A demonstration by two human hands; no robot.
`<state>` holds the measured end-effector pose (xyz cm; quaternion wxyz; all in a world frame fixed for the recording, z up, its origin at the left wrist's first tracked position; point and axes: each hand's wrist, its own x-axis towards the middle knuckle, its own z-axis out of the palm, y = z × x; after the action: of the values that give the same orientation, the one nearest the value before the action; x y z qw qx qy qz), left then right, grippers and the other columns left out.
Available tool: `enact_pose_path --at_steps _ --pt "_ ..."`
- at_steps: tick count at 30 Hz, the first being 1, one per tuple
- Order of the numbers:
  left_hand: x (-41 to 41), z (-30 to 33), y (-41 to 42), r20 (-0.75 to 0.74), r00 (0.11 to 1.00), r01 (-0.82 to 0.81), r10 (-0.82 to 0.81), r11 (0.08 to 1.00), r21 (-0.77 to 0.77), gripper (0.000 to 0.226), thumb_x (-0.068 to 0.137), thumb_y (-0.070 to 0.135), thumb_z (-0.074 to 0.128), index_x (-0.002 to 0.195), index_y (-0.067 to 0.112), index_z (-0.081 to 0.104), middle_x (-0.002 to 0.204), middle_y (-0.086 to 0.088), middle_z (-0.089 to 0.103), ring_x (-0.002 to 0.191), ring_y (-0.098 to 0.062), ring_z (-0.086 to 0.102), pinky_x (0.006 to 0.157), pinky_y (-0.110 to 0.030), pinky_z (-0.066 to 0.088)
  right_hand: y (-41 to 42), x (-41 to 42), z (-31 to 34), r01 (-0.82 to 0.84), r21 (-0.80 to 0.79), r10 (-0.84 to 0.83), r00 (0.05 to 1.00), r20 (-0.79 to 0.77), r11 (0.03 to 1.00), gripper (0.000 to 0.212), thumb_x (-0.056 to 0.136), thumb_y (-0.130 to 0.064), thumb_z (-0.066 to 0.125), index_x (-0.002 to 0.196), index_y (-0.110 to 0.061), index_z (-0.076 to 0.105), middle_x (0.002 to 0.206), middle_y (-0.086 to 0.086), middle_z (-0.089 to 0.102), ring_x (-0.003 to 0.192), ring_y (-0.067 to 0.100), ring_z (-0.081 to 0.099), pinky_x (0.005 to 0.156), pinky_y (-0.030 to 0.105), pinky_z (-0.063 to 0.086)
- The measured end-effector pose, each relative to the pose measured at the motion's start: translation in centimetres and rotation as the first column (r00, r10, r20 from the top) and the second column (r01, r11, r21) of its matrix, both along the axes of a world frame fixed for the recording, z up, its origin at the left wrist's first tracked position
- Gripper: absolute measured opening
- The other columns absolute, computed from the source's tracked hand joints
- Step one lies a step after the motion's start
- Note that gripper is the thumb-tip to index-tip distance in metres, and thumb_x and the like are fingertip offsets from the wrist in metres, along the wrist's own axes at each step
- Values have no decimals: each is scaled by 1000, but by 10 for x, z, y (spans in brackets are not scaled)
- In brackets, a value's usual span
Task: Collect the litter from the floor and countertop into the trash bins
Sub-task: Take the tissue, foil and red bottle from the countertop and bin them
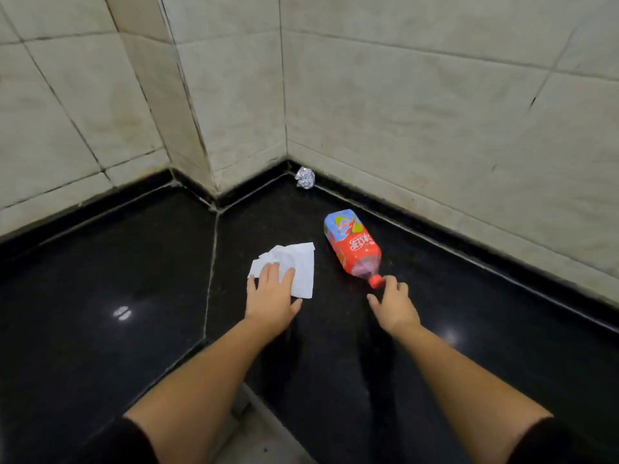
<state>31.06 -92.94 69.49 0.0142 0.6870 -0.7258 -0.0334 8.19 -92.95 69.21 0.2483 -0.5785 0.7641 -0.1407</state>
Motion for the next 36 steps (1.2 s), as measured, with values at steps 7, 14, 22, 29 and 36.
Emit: enact_pose_path --at_steps 7,14,22,29,36 --pt "12 -31 -87 -105 978 -149 179 957 251 90 82 53 60 149 34 3 160 -10 -8 148 -34 -2 114 -60 19 -55 16 -27 211 -14 -204 957 204 977 45 90 -21 59 125 -10 35 134 17 42 109 36 56 84 40 47" --pt "12 -54 -121 -119 985 -69 123 923 380 81 79 46 66 144 21 23 146 -12 29 134 -31 32 103 -46 39 -79 4 -28 313 -117 -254 899 357 942 30 91 -16 56 118 -13 45 124 15 55 103 24 55 86 30 42" --pt "42 -27 -220 -212 977 84 -24 956 280 31 89 14 46 113 3 62 123 -20 53 114 -36 53 95 -41 47 -155 2 18 493 -301 -388 854 346 816 23 90 -9 48 111 -7 57 112 21 56 99 30 53 87 30 39" --pt "58 12 -350 -354 935 48 9 987 152 22 85 21 52 97 4 58 107 -19 64 103 -37 61 85 -40 50 -199 12 27 475 -248 -392 863 319 844 12 93 -15 45 90 -16 56 88 10 62 82 27 57 75 32 43" --pt "-2 -14 -433 -452 890 60 54 970 235 69 87 35 54 145 19 22 139 -23 41 118 -41 54 94 -42 45 -221 21 1 518 -233 -402 821 406 823 23 92 -5 41 82 -21 54 70 -4 55 58 9 45 53 14 38"
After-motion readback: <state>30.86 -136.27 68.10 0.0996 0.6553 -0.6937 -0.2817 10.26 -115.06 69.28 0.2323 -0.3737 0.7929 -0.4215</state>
